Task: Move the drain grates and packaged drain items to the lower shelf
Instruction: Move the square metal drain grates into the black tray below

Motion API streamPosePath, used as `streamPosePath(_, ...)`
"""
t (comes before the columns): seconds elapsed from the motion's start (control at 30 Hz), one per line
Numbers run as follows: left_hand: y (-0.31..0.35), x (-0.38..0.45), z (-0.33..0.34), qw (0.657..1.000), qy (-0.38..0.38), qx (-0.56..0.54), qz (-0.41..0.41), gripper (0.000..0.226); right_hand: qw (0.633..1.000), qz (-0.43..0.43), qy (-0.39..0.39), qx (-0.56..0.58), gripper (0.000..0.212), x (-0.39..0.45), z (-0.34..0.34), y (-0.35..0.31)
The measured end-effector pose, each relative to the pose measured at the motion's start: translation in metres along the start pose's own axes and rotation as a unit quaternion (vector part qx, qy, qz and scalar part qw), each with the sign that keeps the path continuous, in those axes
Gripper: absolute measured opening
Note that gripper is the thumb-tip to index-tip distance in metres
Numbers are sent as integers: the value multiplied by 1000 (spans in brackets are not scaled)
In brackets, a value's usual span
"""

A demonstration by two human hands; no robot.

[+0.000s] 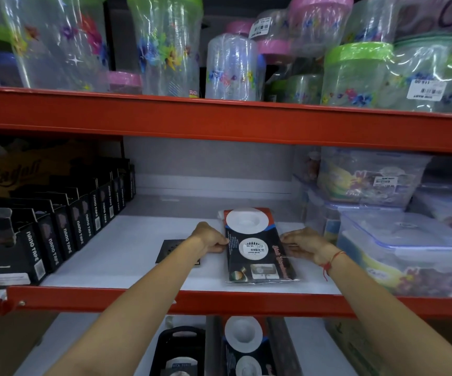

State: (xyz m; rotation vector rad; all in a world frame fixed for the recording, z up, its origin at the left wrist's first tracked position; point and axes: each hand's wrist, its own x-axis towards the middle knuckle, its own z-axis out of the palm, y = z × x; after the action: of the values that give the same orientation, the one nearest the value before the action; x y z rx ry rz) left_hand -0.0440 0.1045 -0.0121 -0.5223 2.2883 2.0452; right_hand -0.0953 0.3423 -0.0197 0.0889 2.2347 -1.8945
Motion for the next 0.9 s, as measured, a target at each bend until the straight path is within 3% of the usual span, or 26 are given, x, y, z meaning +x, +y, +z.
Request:
streamPosePath(0.1, 0, -1, 5, 1000, 1, 1, 8, 34, 1000, 8, 23, -5, 18, 0, -2, 4)
streamPosePath(0.2, -4, -6, 6, 999, 12, 25, 21, 12, 997, 5, 67, -26, 19, -2, 2, 6)
streamPosePath(0.33, -17, -12, -5, 984, 52, 128, 112, 25, 981, -59, 161, -92, 26, -1, 6, 4)
streamPosePath(0.43, -39, -65, -55, 941, 92, 225, 234, 25, 973, -128, 185, -52, 26, -59, 38, 8)
streamPosePath(0.53, -57, -75, -74, 881, 144, 328, 309, 31, 958, -202, 168, -119, 26, -71, 47, 7)
streamPosePath(0.67, -88, -89, -112, 807, 190, 435, 353, 45, 943, -267, 82, -180, 39, -97, 70, 9)
streamPosePath(0.8, -113, -98, -141, 728, 220, 533, 372, 80, 899, -326, 23, -292, 45, -110, 99, 5)
streamPosePath(0.9, -128, -100, -149, 689, 227, 572, 383, 79, 866, -353, -59, -348, 46, -107, 124, -6)
